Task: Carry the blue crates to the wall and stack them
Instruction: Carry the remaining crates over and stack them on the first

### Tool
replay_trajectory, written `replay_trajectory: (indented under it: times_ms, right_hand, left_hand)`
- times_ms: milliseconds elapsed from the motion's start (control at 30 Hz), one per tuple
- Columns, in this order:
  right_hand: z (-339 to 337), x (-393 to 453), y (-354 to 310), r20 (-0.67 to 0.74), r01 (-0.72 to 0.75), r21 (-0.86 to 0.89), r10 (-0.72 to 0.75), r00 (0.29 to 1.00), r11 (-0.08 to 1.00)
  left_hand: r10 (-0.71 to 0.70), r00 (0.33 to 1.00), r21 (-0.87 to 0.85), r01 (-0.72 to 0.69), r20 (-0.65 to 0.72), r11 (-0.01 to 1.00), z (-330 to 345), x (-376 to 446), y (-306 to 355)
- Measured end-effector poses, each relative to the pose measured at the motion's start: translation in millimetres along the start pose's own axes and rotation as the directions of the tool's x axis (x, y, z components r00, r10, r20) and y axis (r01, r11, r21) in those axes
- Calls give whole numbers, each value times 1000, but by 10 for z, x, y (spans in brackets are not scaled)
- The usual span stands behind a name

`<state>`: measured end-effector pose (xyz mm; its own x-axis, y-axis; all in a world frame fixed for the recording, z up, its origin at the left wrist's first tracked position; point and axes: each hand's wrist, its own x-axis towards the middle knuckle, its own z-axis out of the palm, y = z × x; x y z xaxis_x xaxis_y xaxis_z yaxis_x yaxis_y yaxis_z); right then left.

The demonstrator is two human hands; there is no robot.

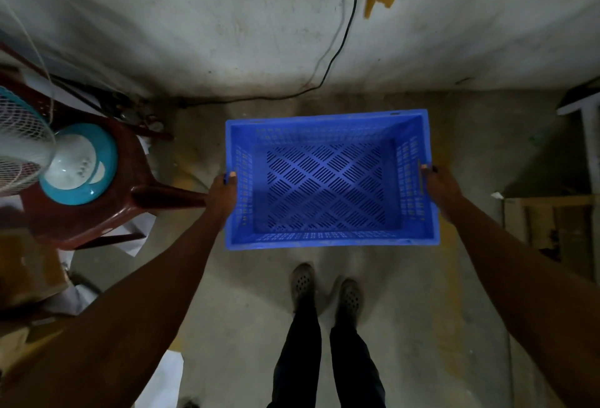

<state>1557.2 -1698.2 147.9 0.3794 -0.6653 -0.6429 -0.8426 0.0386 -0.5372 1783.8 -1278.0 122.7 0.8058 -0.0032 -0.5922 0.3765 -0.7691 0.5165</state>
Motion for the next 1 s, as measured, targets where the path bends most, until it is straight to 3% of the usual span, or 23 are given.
replay_trajectory:
  times_ms: [100, 200, 300, 367, 400, 533, 700, 1000]
  right_hand:
    - [-121, -238, -26, 14, -13, -22, 13, 1000, 1000]
    - [-318, -648, -100, 37, -18, -33, 20, 999, 999]
    - [-519, -1164, -188, 142, -60, 128, 42, 989, 990]
    - [-664, -1495, -196, 209, -134, 293, 73, 975, 947]
    - [-718, -1662, -181, 236, -159, 337, 81, 968, 928]
    - [-968, -2343, -43, 269, -184, 430, 69, 961, 884]
    - [-1267, -3008, 195, 271, -219, 527, 82, 959, 821]
    - [-1661, -3438, 458, 210, -199, 531, 99, 973, 824]
  left_hand:
    - [-19, 999, 24, 20, -33, 1000, -138, -240, 67]
    - [-13, 999, -62, 11, -31, 998, -289, -691, 227]
    - [-169, 966, -366, 232, 196, 901, -507, -1242, 566]
    - [-203, 896, -416, 372, 396, 830, -650, -1633, 751]
    - [-188, 884, -415, 377, 429, 828, -683, -1837, 799]
    - [-60, 955, -456, 193, 289, 869, -635, -2726, 751]
    - [-31, 968, -527, 163, 251, 834, -732, -3397, 816]
    - [49, 972, -542, 87, 232, 836, -832, -3729, 975]
